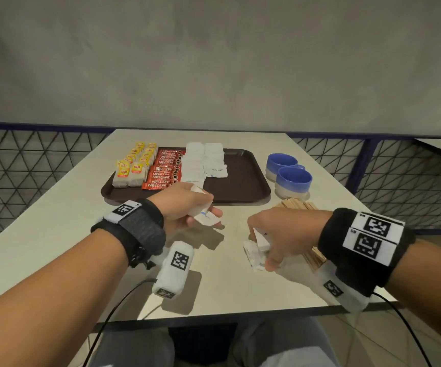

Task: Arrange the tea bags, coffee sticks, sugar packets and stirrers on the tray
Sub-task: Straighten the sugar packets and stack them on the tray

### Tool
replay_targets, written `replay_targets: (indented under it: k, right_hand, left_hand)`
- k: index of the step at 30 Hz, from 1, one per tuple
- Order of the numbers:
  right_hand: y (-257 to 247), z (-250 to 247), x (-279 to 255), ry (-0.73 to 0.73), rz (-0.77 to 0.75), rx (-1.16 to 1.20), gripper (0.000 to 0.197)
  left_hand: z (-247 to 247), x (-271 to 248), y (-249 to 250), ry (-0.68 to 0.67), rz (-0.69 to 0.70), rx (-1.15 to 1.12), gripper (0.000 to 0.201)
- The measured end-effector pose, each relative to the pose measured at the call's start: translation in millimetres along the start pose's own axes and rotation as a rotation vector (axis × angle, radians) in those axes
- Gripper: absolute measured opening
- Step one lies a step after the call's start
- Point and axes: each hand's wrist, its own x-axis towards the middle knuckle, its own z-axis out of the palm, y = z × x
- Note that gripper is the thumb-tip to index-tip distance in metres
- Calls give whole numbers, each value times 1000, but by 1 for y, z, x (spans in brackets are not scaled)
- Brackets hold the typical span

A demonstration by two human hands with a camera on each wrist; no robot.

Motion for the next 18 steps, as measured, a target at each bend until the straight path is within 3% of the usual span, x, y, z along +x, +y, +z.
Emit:
replay_targets:
  k: [6, 12, 15, 18]
  right_hand:
    - [-4, -10, 16, 119, -75, 276, 44]
    - [-5, -28, 44, 365, -118, 1000, 44]
    - [-17, -32, 68, 398, -131, 1349, 46]
    - [-29, -31, 98, 450, -107, 1435, 47]
  left_hand:
    - [-8, 12, -12, 49, -12, -126, 30]
    - [-19, 33, -14, 45, 15, -189, 38]
    - [-22, 44, -12, -44, 17, -296, 33]
    - [-28, 55, -12, -164, 28, -399, 50]
